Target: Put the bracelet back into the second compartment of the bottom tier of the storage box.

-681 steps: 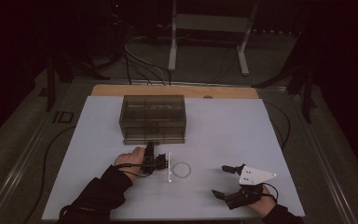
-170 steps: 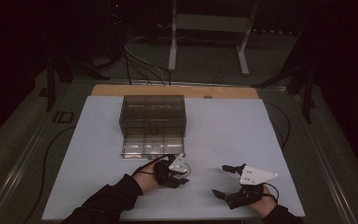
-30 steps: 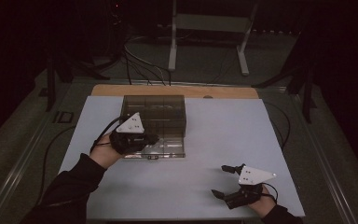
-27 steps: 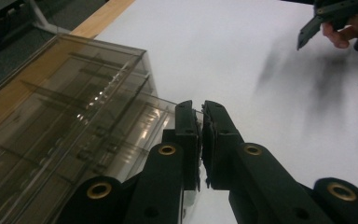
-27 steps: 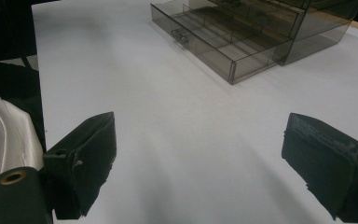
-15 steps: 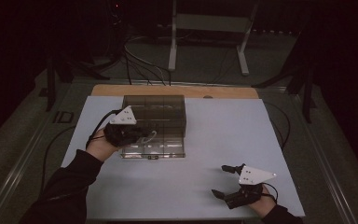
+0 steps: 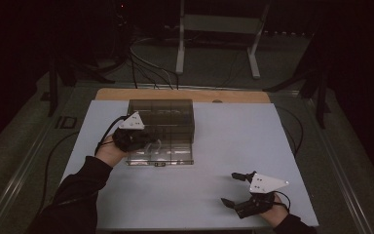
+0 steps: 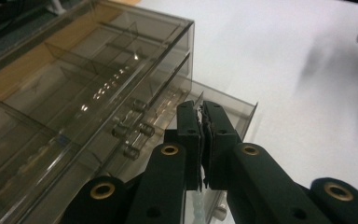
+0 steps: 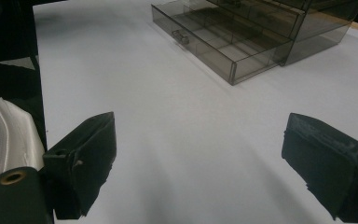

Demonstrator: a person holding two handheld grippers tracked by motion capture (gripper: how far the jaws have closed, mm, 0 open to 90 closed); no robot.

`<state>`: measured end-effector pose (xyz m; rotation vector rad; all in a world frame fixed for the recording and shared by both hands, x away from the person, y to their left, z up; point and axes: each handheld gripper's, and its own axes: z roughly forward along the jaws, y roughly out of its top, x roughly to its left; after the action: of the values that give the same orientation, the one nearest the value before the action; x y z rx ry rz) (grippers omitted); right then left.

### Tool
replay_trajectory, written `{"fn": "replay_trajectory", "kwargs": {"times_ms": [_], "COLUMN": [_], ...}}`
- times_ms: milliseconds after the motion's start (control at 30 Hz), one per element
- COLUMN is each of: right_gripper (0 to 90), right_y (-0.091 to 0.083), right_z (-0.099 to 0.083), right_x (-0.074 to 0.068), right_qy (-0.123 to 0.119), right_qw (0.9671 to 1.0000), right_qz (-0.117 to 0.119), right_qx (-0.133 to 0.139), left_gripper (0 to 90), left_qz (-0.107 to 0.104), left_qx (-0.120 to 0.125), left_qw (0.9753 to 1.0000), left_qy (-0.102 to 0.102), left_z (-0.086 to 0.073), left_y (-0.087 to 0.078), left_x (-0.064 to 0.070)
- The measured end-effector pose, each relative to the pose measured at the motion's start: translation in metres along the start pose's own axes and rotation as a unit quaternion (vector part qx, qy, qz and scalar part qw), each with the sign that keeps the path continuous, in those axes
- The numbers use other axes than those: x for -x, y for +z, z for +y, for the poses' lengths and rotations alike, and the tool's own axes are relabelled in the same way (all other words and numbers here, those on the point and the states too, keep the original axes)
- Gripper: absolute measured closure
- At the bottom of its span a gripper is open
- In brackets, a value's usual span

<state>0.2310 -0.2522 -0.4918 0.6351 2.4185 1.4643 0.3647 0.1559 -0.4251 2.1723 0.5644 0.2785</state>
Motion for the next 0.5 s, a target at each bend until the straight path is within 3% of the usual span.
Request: {"fn": "replay_trajectory", "kwargs": {"times_ms": [500], "right_gripper": [9.8], "right_y": [0.0], "right_z": [0.0], "right_x": [-0.001], "right_qy": [-0.002], "right_qw": [1.0], "right_qz": [0.002], "right_qx": [0.001], "left_gripper": [87.2], "left_qz": [-0.018], "left_qx": [-0.012], "left_qw": [0.9997], "left_qy": [-0.011], "left_z": [-0.01], "left_y": [0.028], "left_x": [0.001]}}
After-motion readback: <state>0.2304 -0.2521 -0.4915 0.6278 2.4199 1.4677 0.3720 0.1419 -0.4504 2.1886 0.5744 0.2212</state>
